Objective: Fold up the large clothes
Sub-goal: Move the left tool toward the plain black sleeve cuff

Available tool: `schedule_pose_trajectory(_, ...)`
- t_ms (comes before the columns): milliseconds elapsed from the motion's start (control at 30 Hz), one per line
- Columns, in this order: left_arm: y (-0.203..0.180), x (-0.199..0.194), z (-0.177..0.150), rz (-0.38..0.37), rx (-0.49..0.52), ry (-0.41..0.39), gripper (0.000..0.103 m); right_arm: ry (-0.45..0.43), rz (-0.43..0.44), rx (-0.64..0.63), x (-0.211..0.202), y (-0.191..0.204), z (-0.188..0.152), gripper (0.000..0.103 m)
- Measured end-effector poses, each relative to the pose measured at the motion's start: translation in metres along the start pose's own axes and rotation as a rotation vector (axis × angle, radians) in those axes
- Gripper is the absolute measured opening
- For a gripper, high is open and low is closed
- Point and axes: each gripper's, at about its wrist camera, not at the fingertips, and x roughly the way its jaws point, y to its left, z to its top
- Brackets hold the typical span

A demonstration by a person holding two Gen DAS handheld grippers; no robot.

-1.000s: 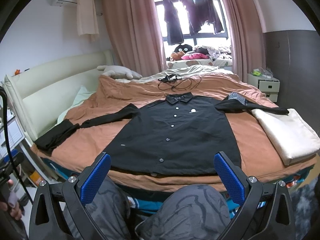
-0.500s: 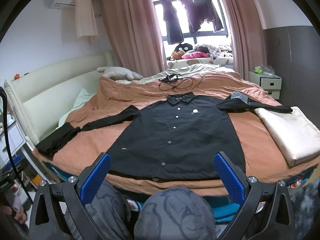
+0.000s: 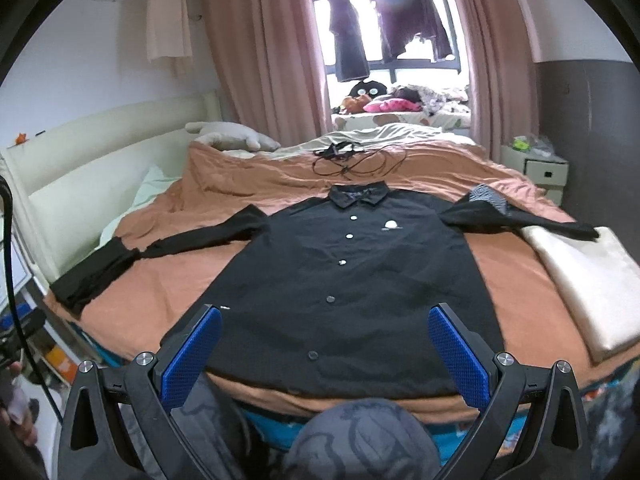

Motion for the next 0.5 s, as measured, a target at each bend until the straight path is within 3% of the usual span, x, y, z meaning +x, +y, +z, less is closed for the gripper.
schedule_pose_trajectory(367, -0.008, 0.054, 0.018, 0.055, 0.047, 0.013, 0.102, 0.033, 0.086, 0.044, 0.080, 0.005, 0.025, 0.100)
schedule_pose_trajectory(500, 0.002, 0.088, 0.030, 0.056, 0.015, 0.067, 0.089, 0.060, 0.098, 0.077, 0.116, 0.007, 0.035, 0.094)
